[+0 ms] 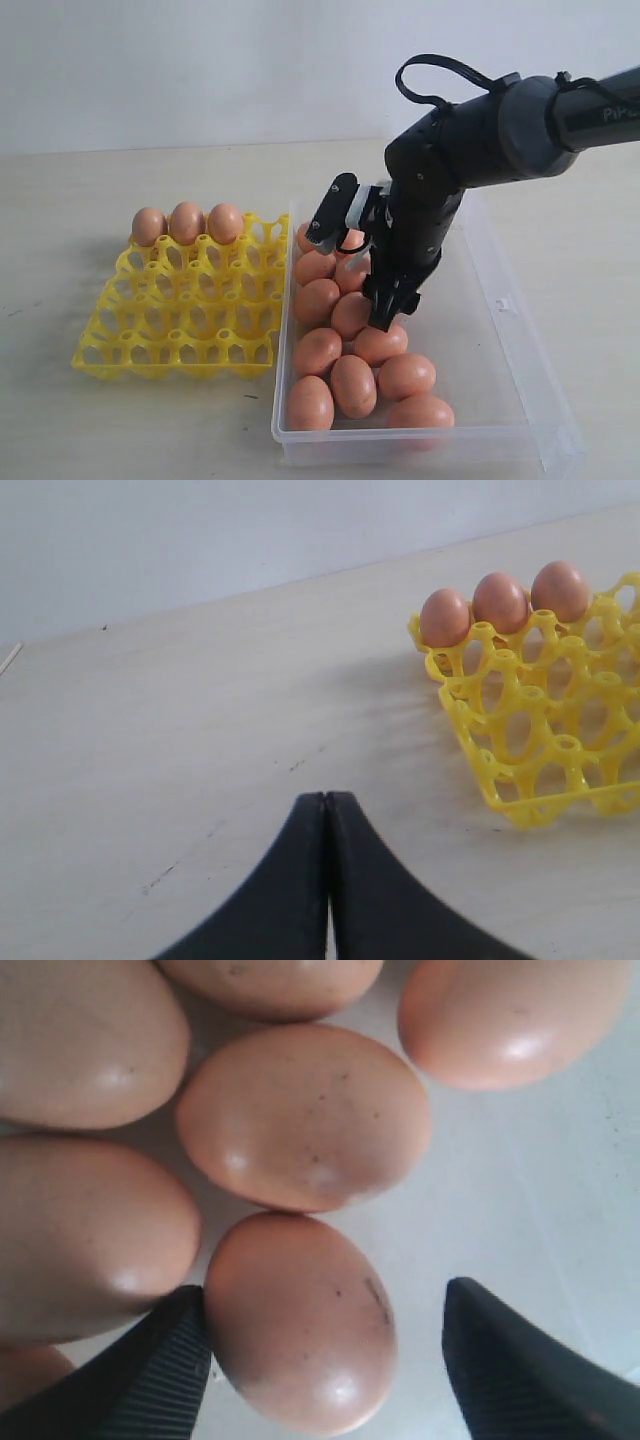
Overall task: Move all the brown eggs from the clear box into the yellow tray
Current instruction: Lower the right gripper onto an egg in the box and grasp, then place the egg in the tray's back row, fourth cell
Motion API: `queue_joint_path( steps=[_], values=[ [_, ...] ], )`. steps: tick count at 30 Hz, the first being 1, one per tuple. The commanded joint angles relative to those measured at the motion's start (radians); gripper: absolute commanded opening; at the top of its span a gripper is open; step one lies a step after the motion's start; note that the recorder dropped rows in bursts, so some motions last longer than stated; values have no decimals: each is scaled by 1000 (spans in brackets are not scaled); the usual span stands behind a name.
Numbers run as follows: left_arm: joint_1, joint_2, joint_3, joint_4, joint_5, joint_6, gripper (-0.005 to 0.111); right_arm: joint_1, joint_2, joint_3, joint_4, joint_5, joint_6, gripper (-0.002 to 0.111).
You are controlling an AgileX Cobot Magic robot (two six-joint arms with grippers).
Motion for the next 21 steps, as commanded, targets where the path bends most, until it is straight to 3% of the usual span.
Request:
queue_joint_path(
  steps=[1, 2, 5, 12, 17, 21],
  values=[
    [2, -6, -4, -8, -8, -5, 0, -4, 10, 1, 13, -22, -21, 47],
    [2, -6, -4, -8, -8, -5, 0, -4, 10, 1, 13, -22, -21, 39],
    [2, -6, -4, -8, -8, -5, 0, -4, 0, 1, 20, -8, -21, -1],
    [2, -6, -4, -8, -8, -5, 0, -11, -136, 4, 100, 14, -26, 0],
    [2, -6, -4, -8, -8, -5, 0, -4, -226, 72, 331, -449, -11, 0],
    [2, -6, -4, -8, -8, -5, 0, 21, -173, 98, 344, -782, 110, 0]
  ],
)
